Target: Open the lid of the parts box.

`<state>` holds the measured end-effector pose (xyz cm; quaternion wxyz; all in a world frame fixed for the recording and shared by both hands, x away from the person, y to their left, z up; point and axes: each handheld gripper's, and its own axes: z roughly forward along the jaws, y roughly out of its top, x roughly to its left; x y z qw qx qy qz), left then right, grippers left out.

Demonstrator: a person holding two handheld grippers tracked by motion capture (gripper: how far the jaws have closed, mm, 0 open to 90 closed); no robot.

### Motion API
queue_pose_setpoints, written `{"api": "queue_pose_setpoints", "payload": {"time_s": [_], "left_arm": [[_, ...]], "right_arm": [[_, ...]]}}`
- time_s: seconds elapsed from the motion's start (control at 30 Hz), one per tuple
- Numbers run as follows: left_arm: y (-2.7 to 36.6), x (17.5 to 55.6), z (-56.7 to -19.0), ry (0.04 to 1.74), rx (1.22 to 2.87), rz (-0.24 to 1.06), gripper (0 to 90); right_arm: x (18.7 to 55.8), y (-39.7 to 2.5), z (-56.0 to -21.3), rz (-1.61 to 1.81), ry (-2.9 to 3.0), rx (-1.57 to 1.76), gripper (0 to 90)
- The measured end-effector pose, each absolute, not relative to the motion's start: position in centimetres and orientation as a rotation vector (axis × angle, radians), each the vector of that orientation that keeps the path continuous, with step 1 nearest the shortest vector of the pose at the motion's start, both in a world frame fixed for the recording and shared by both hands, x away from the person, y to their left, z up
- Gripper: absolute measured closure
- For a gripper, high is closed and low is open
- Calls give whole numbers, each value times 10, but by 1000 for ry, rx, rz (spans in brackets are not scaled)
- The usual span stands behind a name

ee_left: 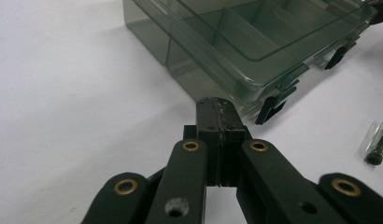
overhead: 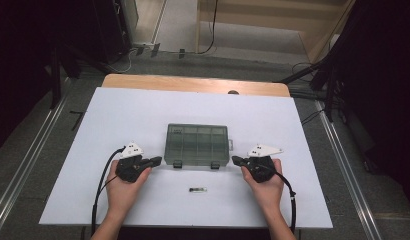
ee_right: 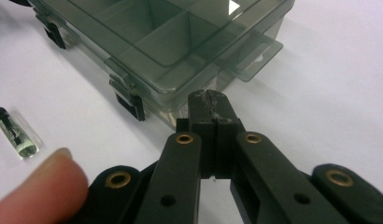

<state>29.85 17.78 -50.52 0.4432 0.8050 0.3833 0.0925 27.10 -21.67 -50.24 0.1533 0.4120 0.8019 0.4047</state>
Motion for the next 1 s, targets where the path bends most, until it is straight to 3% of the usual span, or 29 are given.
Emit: {"api": "queue_pose_setpoints", "payload": {"time_s": [1.0], "left_arm": [[174,298,-506,927,2008,210,900]], "right_arm": [[269,-210,-505,1127,2393,1136,900]]}}
